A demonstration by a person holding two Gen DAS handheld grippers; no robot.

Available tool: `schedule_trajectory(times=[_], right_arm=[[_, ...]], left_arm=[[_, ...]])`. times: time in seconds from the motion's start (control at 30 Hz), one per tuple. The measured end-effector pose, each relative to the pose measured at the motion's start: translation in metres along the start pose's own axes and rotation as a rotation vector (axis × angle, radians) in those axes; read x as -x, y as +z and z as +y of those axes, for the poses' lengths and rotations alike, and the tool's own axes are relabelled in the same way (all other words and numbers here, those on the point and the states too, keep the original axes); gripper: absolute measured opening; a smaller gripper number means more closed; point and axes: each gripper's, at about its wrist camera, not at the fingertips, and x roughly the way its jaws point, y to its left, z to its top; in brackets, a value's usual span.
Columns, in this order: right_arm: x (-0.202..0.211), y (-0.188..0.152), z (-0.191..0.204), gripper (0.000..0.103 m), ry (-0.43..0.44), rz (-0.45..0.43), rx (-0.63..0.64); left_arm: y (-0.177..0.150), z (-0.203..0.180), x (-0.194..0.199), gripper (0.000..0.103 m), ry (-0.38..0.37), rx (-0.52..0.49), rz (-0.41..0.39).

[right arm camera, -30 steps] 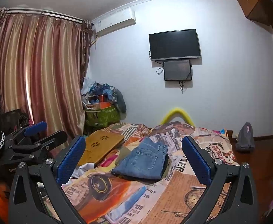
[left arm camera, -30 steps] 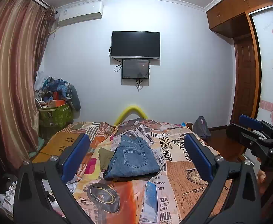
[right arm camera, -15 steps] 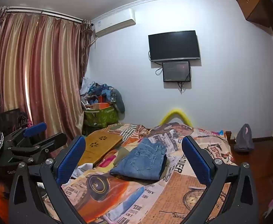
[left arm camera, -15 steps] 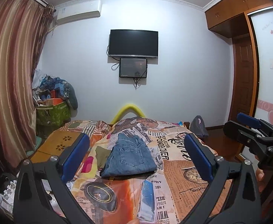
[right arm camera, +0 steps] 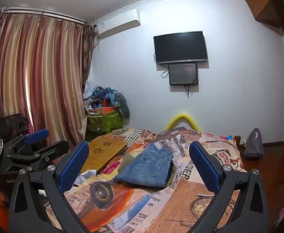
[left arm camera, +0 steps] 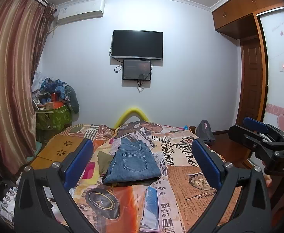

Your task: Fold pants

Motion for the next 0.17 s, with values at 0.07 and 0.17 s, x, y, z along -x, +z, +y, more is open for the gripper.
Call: schedule_trajectory(times=[0.07,0.17], right_arm=[[-0.0006,-0.0007,-0.0007,0.103,0.001,0.0,-0.002],[-0.0009,-0.0013,-0.0005,0.103,0.002,0.001,-0.004]], left_arm=[[-0.0002,0.0002,0.0009,0.102,0.001,0.001,-0.002],[-0.0003,0.0005,0.0011,0.102,0.001,0.003,-0.003]])
